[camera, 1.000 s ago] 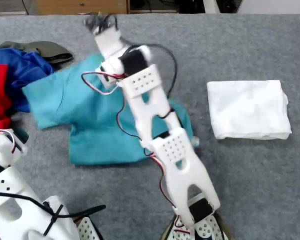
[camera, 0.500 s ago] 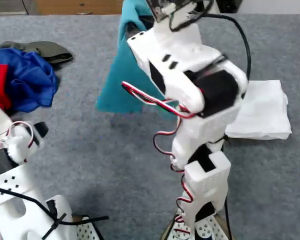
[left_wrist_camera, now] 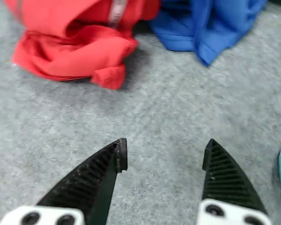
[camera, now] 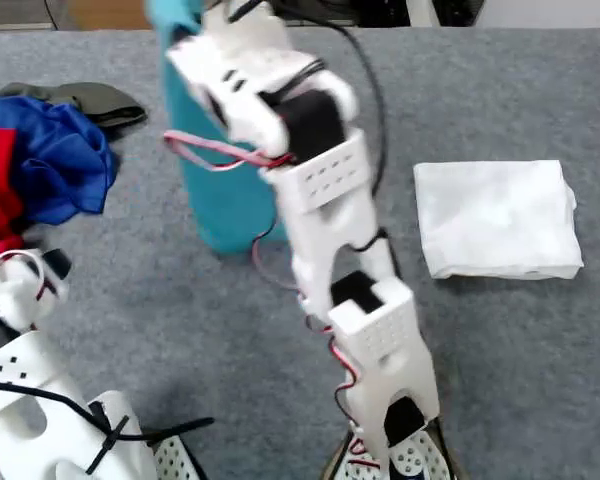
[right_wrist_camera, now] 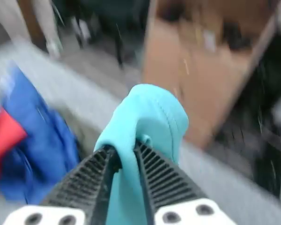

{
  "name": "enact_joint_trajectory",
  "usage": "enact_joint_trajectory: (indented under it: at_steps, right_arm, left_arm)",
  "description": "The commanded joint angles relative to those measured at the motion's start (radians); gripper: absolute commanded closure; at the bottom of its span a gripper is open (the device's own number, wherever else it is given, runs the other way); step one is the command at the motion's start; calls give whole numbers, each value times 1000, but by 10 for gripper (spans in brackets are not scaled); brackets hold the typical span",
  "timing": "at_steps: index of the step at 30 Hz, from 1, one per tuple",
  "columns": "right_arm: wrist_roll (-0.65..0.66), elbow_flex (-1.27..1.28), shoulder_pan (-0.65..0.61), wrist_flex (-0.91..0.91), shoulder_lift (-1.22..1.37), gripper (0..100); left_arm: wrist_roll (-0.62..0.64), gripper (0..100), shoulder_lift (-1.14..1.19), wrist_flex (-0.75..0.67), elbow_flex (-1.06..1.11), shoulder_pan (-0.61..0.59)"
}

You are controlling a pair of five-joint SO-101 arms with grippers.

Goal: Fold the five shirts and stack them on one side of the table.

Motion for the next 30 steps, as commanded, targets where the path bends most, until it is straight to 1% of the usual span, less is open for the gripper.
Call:
enact_joint_trajectory:
  at_steps: [1, 3, 6, 9, 12, 17, 21, 23, 27, 30]
  right_arm:
    - [-15, -1, -128, -140, -10, 996]
    - [-12, -1, -160, -129, -12, 996]
    - [-15, 5, -157, -9, -4, 996]
    - [-11, 7, -113, 173, -4, 996]
    - [-2, 8, -31, 338, -2, 996]
    - [166, 51, 108, 542, 70, 996]
    - [318, 117, 231, 535, 125, 989]
    - [365, 139, 268, 539, 143, 921]
    - [489, 251, 317, 540, 101, 666]
    - [551, 410, 351, 540, -2, 497]
  left_arm:
    - [6, 770, -13, -15, -38, -68]
    - [8, 779, -13, -15, -38, -74]
    - [8, 779, -13, -14, -37, -74]
    - [8, 779, -13, -15, -37, -74]
    - [8, 778, -13, -15, -38, -72]
    - [5, 778, -13, -12, -38, -35]
    - [8, 778, -13, -11, -38, 5]
    - [8, 778, -13, -14, -38, 5]
    - [5, 778, -13, -17, -40, 5]
    - [5, 778, -13, -41, -38, 5]
